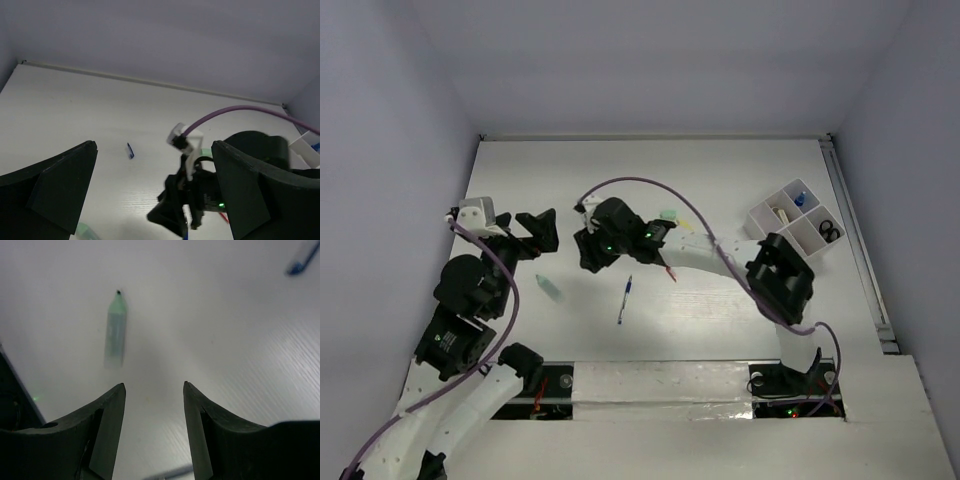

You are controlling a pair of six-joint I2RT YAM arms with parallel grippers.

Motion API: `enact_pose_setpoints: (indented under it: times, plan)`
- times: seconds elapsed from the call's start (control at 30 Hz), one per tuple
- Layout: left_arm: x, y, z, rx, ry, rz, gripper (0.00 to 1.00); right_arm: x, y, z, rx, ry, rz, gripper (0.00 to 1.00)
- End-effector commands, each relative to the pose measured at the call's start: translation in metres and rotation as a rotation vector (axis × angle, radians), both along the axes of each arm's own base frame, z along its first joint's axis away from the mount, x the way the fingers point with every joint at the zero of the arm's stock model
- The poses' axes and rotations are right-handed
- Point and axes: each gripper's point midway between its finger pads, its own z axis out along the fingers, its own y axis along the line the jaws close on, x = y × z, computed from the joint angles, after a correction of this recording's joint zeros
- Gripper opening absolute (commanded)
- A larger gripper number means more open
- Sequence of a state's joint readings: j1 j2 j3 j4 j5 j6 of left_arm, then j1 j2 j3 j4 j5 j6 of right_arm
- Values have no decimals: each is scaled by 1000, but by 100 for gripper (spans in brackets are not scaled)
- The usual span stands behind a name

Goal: Sort the stationery into containers
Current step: Pick up the pen from the center of the board.

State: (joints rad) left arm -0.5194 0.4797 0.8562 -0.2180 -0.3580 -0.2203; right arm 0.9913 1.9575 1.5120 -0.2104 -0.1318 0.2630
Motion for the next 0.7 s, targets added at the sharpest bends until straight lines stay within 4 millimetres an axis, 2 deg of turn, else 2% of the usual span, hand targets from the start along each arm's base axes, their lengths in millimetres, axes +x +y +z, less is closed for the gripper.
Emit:
enact_pose_setpoints:
  times: [0.0, 0.03, 0.07, 0.1, 0.13, 0.17, 0.2, 0.23, 0.27, 0.37, 0.4, 0.6, 0.67]
  plan:
    - [-7, 15, 46, -14, -78, 50, 99, -9, 59, 21, 49, -92, 96, 56]
    - [-9, 16, 51, -9, -82, 51, 99, -17, 68, -5, -6, -71, 119, 57]
    - [-15, 19, 65, -25, -112, 45, 99, -15, 76, -8, -21, -90, 124, 58]
    - [-18, 19, 69, -31, -123, 38, 99, -12, 93, 9, 12, -119, 135, 60]
    - [-23, 19, 77, -41, -141, 26, 99, -19, 97, -22, -56, -94, 158, 61]
    - [-25, 19, 78, -43, -143, 23, 99, -22, 105, -26, -64, -93, 170, 61]
    - [-26, 20, 80, -42, -144, 21, 99, -17, 117, -11, -45, -131, 161, 62]
    - [-27, 22, 78, -38, -138, 27, 99, -24, 120, -20, -84, -141, 182, 63]
    - [-29, 24, 80, -31, -142, 33, 99, -18, 121, -40, -125, -144, 167, 64]
    - [-31, 29, 78, -17, -134, 49, 99, -22, 129, -46, -159, -161, 164, 65]
    - [-33, 29, 78, -18, -135, 48, 99, -21, 127, -59, -185, -157, 159, 65]
    - [-35, 27, 70, -25, -125, 28, 99, -25, 116, -96, -282, -163, 135, 63]
    - [-35, 24, 65, -23, -114, 16, 99, -21, 112, -107, -312, -176, 118, 61]
